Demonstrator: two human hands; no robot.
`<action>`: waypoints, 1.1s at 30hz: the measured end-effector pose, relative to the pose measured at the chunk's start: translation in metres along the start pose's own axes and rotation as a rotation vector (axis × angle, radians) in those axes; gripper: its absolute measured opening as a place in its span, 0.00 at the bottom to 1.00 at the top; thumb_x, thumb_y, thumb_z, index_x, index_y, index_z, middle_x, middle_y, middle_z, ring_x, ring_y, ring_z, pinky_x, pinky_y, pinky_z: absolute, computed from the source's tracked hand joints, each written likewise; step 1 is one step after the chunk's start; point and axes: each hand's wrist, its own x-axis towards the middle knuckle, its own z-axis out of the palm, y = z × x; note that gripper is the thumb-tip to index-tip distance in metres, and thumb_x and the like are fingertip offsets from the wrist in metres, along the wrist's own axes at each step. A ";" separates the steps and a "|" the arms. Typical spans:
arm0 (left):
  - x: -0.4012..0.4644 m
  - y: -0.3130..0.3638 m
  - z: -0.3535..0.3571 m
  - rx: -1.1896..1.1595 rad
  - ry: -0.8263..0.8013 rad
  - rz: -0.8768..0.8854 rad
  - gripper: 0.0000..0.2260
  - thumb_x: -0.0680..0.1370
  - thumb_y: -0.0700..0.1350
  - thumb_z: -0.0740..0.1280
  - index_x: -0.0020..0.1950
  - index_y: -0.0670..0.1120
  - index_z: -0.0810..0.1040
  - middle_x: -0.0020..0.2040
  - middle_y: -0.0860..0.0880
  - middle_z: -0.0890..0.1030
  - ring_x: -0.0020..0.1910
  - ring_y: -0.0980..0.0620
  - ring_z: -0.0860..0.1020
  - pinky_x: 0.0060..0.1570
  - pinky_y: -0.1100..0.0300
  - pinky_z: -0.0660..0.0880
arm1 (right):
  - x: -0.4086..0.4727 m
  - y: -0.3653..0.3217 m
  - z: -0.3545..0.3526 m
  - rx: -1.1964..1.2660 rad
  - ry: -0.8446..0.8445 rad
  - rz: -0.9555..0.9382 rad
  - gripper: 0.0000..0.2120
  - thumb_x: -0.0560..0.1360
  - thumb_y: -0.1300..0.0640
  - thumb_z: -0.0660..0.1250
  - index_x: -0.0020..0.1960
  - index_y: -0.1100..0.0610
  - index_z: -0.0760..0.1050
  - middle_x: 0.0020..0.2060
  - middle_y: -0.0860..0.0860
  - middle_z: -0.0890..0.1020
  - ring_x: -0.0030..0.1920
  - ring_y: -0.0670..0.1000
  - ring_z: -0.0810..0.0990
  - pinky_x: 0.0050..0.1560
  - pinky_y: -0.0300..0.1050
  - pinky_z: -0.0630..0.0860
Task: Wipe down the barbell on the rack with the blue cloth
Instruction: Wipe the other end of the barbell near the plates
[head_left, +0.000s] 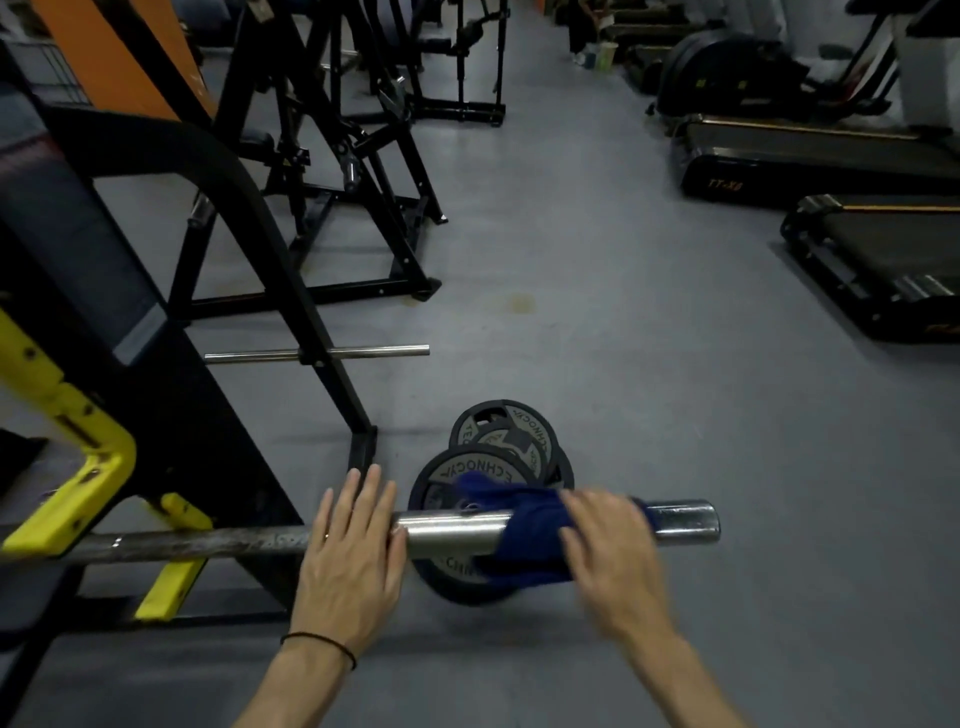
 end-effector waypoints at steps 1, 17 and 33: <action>-0.002 -0.003 0.000 -0.008 0.006 -0.005 0.25 0.82 0.52 0.53 0.74 0.41 0.71 0.77 0.42 0.66 0.77 0.43 0.62 0.75 0.42 0.59 | -0.004 0.018 -0.008 -0.008 0.033 0.102 0.27 0.86 0.44 0.50 0.68 0.60 0.78 0.62 0.57 0.81 0.64 0.60 0.78 0.72 0.60 0.66; -0.004 -0.015 0.006 -0.057 -0.027 0.020 0.26 0.83 0.55 0.52 0.77 0.43 0.66 0.78 0.44 0.65 0.79 0.46 0.58 0.77 0.45 0.56 | 0.007 0.002 -0.003 -0.026 -0.048 -0.044 0.26 0.86 0.45 0.51 0.69 0.60 0.78 0.61 0.58 0.82 0.59 0.62 0.80 0.67 0.58 0.69; 0.022 -0.035 -0.008 -0.144 -0.104 -0.092 0.35 0.81 0.65 0.41 0.77 0.45 0.67 0.77 0.46 0.67 0.79 0.50 0.59 0.78 0.49 0.54 | 0.009 -0.151 0.042 0.036 -0.130 -0.230 0.24 0.83 0.49 0.56 0.77 0.55 0.70 0.72 0.53 0.76 0.73 0.56 0.72 0.76 0.55 0.62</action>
